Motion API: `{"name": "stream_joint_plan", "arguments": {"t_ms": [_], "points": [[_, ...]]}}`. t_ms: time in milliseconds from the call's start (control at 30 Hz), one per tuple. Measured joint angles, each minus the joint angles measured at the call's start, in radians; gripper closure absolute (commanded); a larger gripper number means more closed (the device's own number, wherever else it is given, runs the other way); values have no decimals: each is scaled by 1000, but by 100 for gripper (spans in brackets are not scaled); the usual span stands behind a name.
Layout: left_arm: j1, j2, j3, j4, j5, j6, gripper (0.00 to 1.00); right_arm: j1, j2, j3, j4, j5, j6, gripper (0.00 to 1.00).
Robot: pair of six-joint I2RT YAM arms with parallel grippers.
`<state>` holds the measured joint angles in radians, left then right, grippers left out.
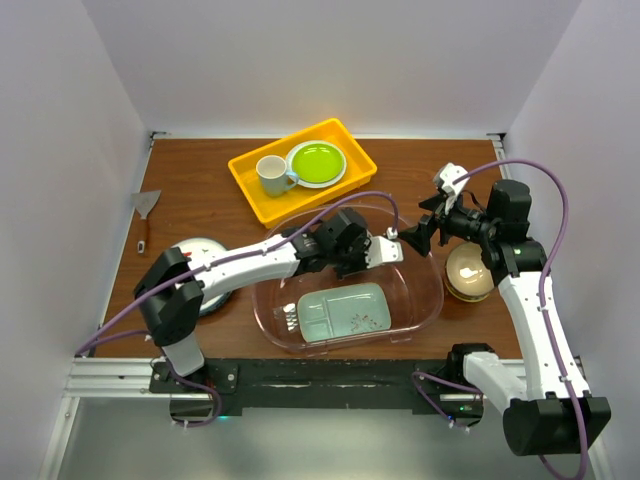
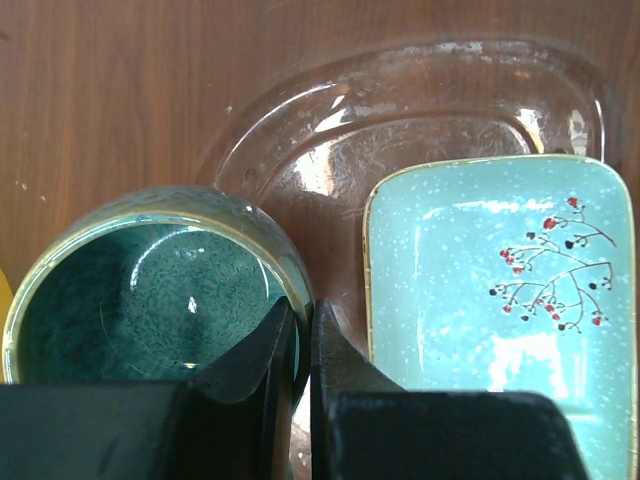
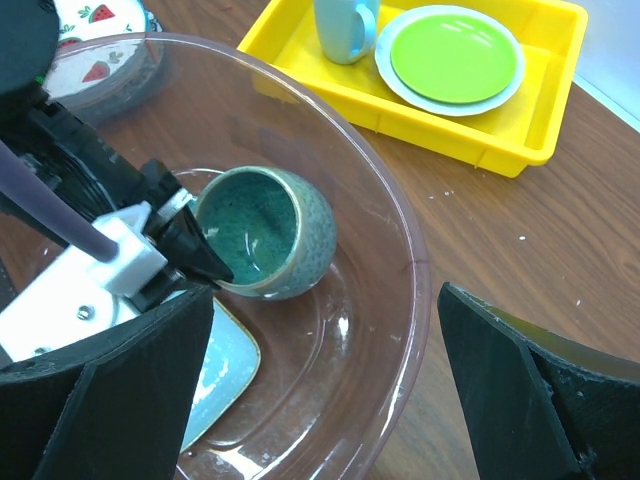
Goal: Place the mixed dishes into the plastic bin
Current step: Place the cup in the plastic bin.
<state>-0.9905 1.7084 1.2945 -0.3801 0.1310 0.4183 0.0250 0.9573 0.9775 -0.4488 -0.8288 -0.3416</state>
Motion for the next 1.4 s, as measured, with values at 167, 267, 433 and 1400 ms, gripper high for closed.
{"name": "stream_joint_plan", "arguments": {"t_ms": [167, 267, 433, 1400], "points": [[1, 42, 0, 19, 0, 19, 100, 0, 0, 0, 0, 0, 0, 1], [2, 64, -6, 28, 4, 20, 100, 0, 0, 0, 0, 4, -2, 1], [2, 73, -35, 37, 15, 18, 94, -2, 0, 0, 0, 4, -2, 1], [6, -55, -77, 191, -26, -68, 20, -2, 0, 0, 0, 5, -3, 1]]}}
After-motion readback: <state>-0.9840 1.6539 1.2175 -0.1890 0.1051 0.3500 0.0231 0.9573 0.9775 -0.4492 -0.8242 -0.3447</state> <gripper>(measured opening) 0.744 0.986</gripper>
